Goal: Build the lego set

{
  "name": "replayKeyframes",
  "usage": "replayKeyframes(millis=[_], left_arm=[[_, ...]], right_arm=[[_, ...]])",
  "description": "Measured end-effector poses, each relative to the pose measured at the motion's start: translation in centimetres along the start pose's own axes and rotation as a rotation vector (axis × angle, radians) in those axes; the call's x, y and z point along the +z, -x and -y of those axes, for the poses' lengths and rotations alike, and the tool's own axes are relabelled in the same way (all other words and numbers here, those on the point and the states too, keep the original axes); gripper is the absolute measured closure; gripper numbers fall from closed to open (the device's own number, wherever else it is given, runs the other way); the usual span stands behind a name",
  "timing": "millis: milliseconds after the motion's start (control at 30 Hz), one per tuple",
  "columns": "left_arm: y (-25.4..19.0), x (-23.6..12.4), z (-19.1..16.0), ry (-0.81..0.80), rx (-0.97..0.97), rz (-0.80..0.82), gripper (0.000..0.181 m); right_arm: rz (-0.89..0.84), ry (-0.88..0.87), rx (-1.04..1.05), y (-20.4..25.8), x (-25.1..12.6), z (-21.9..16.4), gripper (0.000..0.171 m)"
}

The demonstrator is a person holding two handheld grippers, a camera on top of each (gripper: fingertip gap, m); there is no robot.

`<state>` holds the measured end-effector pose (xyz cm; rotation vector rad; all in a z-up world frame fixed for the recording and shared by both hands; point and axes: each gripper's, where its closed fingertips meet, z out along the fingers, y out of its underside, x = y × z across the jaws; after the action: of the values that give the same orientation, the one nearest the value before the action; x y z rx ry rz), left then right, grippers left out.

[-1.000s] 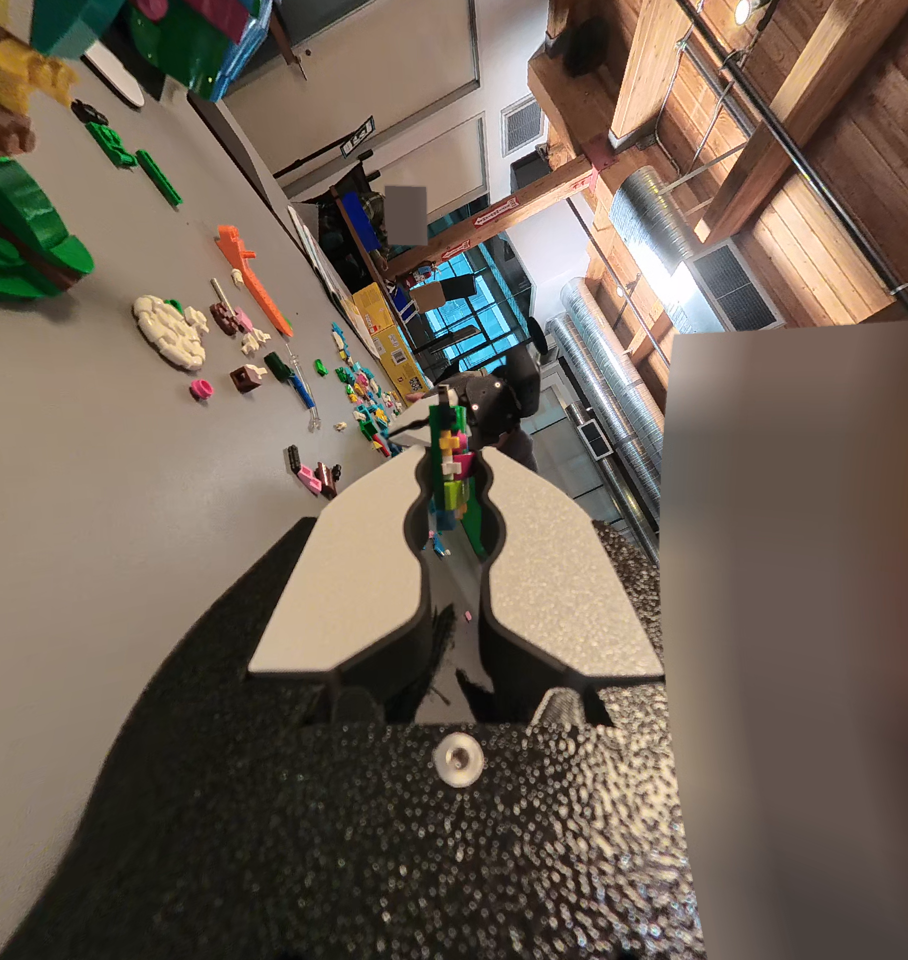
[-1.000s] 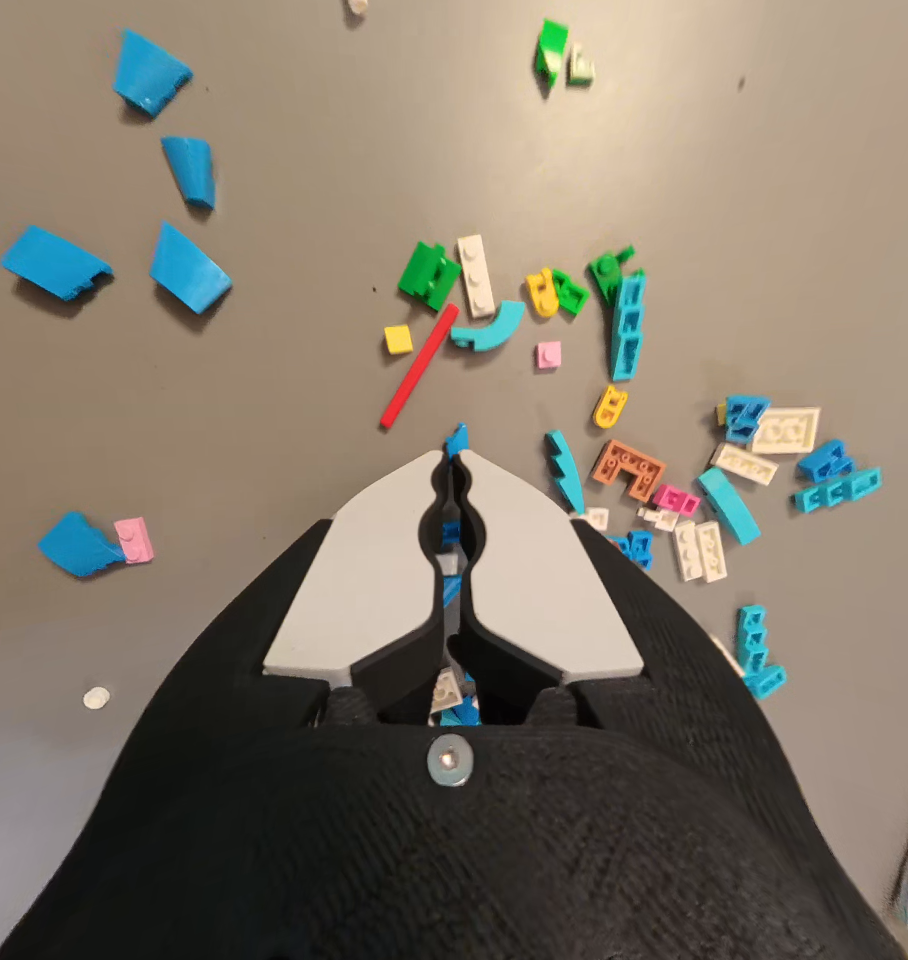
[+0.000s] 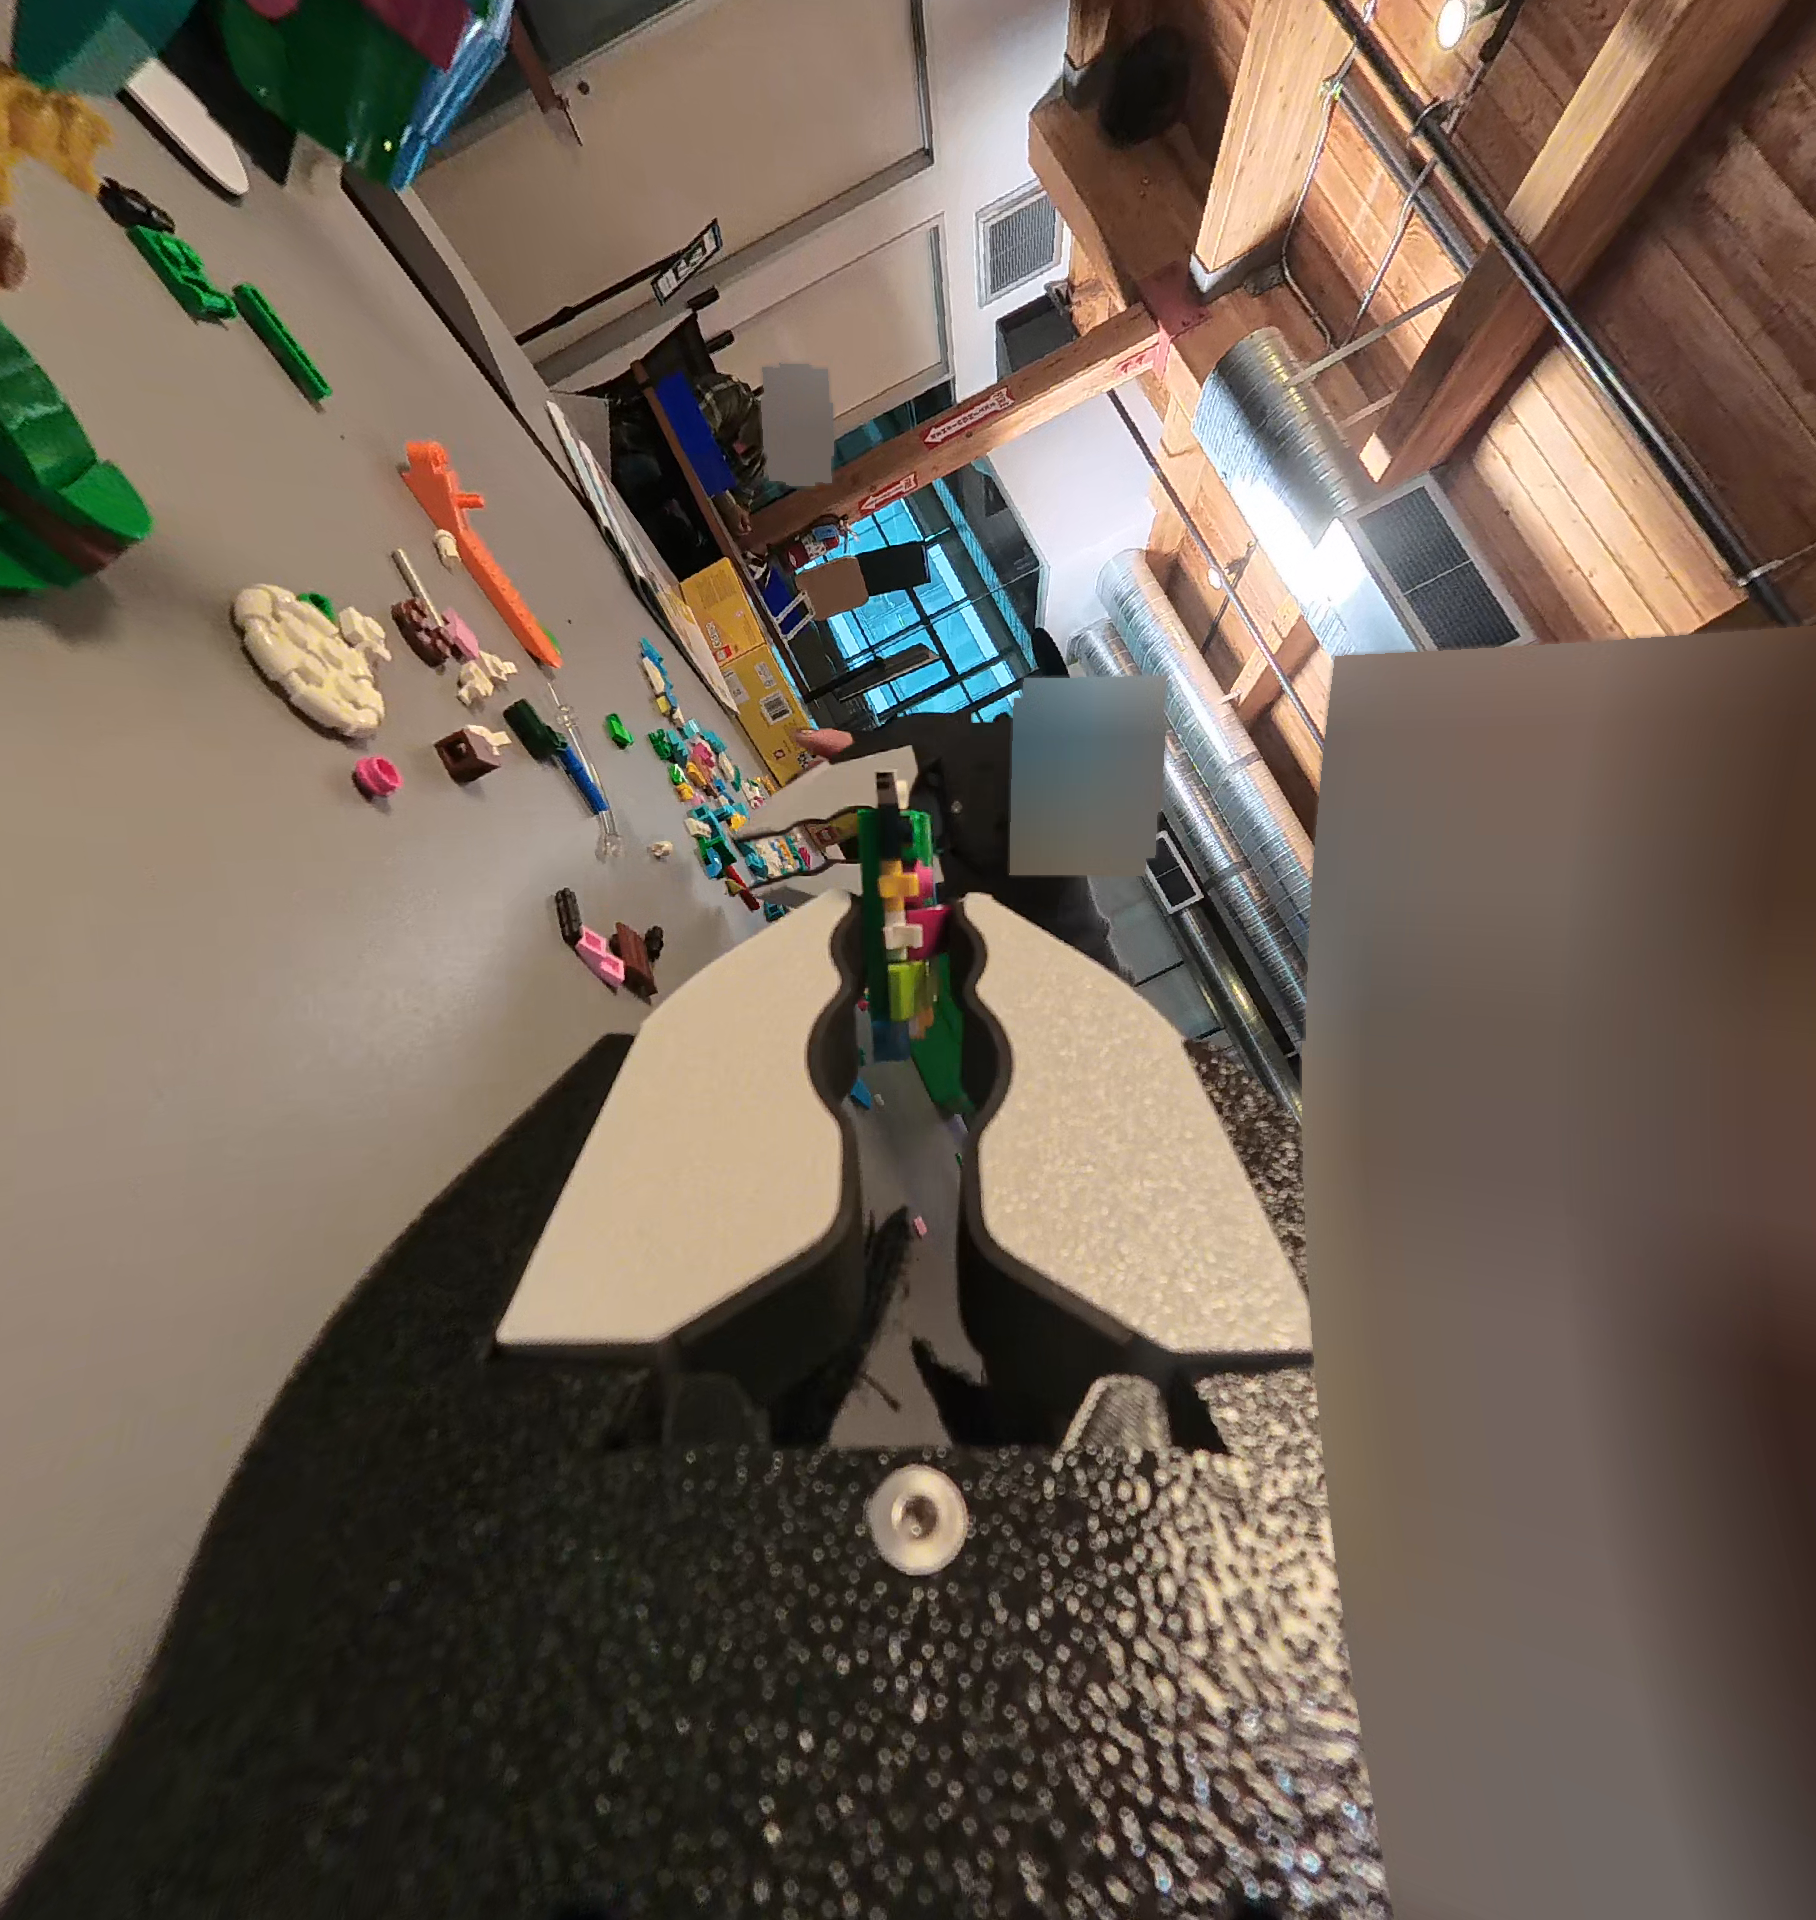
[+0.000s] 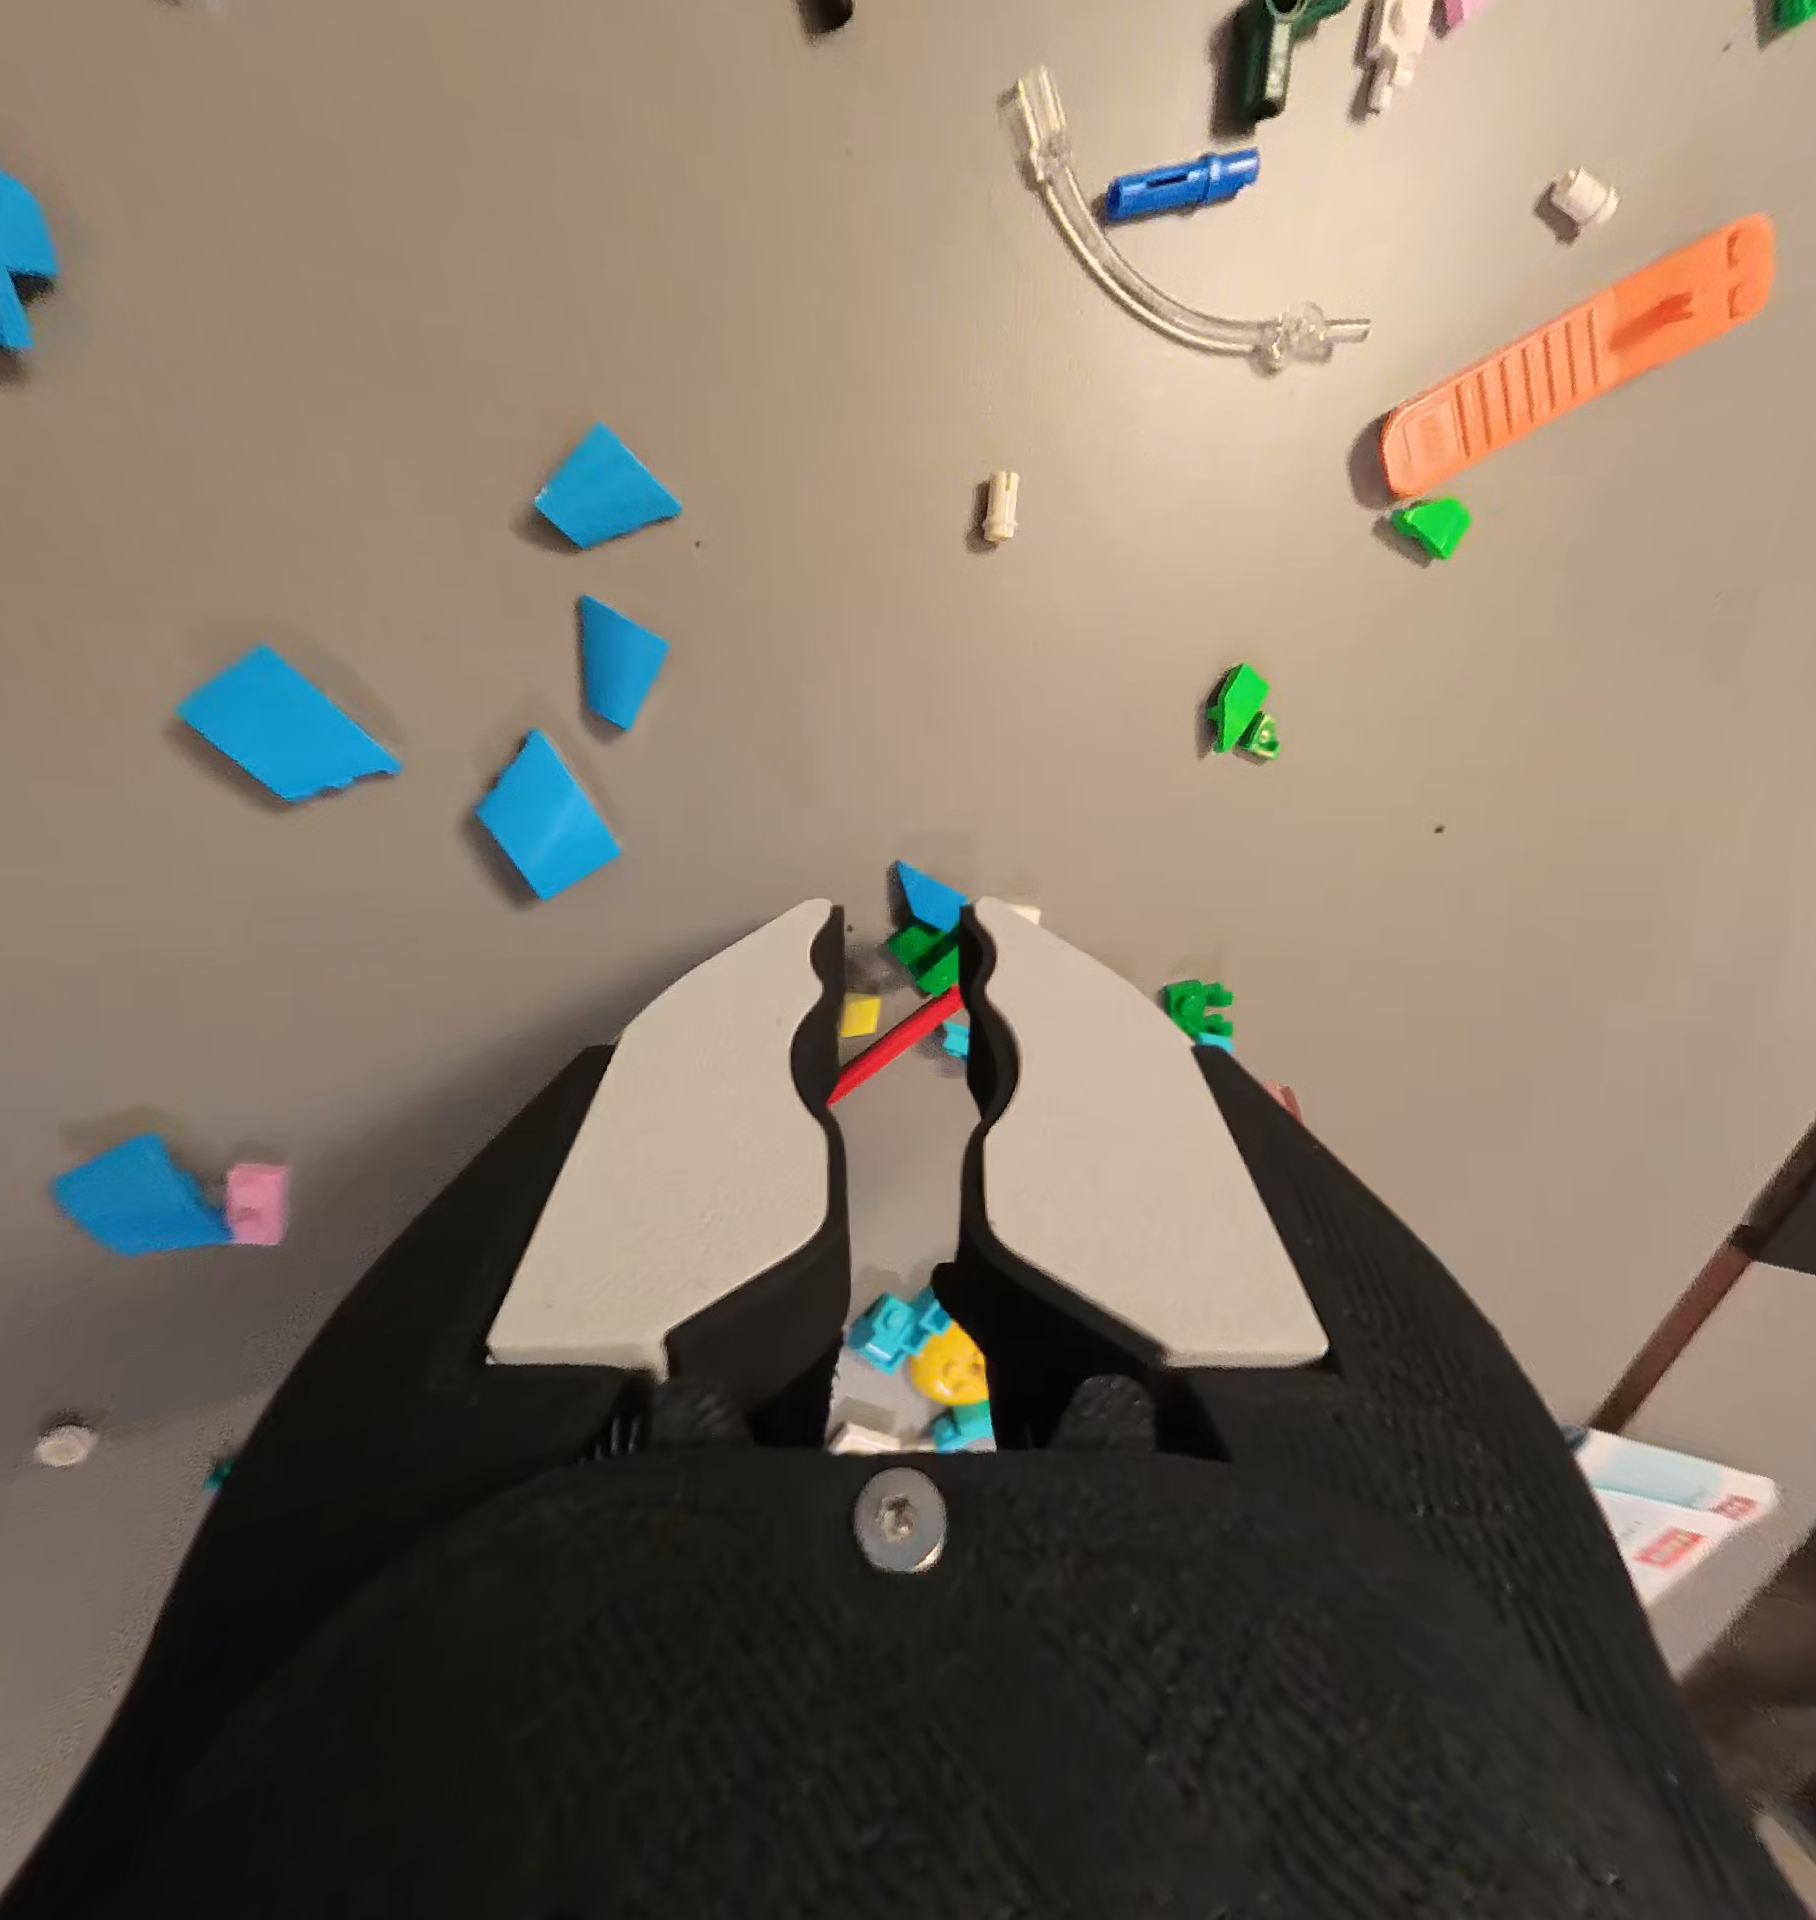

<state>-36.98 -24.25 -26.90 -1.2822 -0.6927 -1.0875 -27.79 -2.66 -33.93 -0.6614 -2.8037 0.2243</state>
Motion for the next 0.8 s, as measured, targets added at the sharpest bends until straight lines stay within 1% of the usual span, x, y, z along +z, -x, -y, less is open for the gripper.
replayKeyframes(millis=[33,200,367,433,500,567,633,733,800], left_arm=[[0.0,0.0,0.0,0.0,0.0,0.0,0.167],[0.0,0.0,0.0,0.001,0.001,0.001,0.167],[0.0,0.0,0.0,0.001,0.001,0.001,0.167],[0.0,0.0,0.0,0.001,0.0,0.0,0.167],[0.0,0.0,0.0,0.002,0.0,0.0,0.167],[0.0,0.0,0.0,0.002,0.0,0.0,0.167],[0.0,0.0,-0.1,0.004,0.0,-0.001,0.167],[0.0,0.0,-0.1,0.005,0.001,0.0,0.167],[0.0,0.0,-0.1,0.004,0.002,-0.001,0.167]], right_arm=[[0.002,0.024,-0.01,-0.1,0.2,-0.2,0.152],[0.058,0.092,0.052,-0.2,0.8,-0.4,0.151],[0.058,0.15,0.078,-0.6,1.4,-0.6,0.153],[0.068,0.17,0.068,-0.5,1.4,-0.6,0.161],[0.068,0.172,0.042,-0.3,1.4,-0.2,0.161],[0.06,0.13,-0.026,0.0,1.2,1.3,0.161],[0.053,0.055,-0.133,0.7,0.9,4.0,0.161],[0.107,-0.075,-0.352,3.8,0.7,8.8,0.161],[0.137,-0.098,-0.489,5.7,0.9,10.8,0.161]])
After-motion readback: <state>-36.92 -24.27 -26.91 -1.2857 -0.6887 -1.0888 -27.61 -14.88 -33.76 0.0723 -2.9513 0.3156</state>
